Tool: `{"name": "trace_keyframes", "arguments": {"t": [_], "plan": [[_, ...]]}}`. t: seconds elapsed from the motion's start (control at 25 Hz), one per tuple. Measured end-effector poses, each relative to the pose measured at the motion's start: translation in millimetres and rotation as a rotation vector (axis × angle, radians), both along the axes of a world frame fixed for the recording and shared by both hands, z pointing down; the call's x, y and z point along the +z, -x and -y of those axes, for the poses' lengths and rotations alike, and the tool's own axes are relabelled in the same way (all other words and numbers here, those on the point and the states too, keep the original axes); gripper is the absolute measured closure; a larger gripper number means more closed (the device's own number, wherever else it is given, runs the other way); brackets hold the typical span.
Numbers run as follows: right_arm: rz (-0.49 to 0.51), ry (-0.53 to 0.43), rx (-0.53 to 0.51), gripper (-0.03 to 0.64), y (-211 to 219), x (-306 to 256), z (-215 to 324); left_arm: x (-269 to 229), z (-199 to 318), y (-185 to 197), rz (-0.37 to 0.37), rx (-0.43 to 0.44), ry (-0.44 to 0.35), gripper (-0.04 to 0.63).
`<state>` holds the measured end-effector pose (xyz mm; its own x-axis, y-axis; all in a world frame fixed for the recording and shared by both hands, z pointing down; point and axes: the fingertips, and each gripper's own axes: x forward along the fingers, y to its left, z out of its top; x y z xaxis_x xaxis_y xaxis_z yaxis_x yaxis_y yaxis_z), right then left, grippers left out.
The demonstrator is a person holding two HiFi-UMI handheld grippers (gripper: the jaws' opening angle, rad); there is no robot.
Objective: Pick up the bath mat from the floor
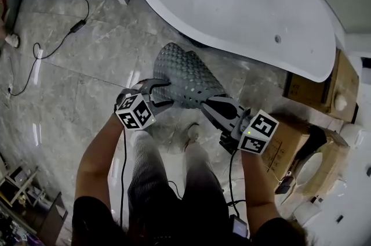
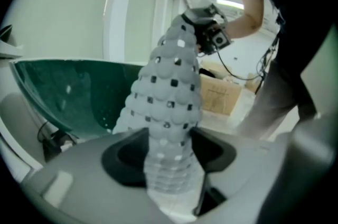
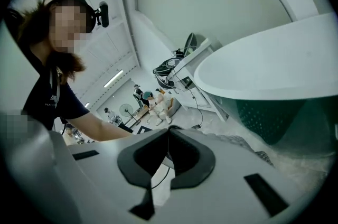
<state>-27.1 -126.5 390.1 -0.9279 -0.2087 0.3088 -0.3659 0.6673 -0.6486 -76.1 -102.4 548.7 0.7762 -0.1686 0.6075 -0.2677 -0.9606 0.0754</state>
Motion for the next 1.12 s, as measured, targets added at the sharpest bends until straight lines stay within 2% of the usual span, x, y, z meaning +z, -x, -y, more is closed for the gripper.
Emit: {"name": "trace_keyframes", "arguments": {"t": [0.52, 0.76, 1.12], "plan": [[0.061, -0.109, 0.034, 0.611, 4.1, -101.1, -4.3, -106.6, 0.4, 20.6, -0.065, -0.045, -0.058, 0.369], [0.09, -0.164, 0.008, 0.611, 19.3, -145.7, -9.7, -154.5, 1.3, 42.8, -0.095, -0.106, -0.059, 0.429], [0.162, -0.238, 0.034, 0.611, 31.4, -204.9, -3.9, -223.8, 21.1, 71.0, -0.061, -0.155, -0.148, 0.491]]}}
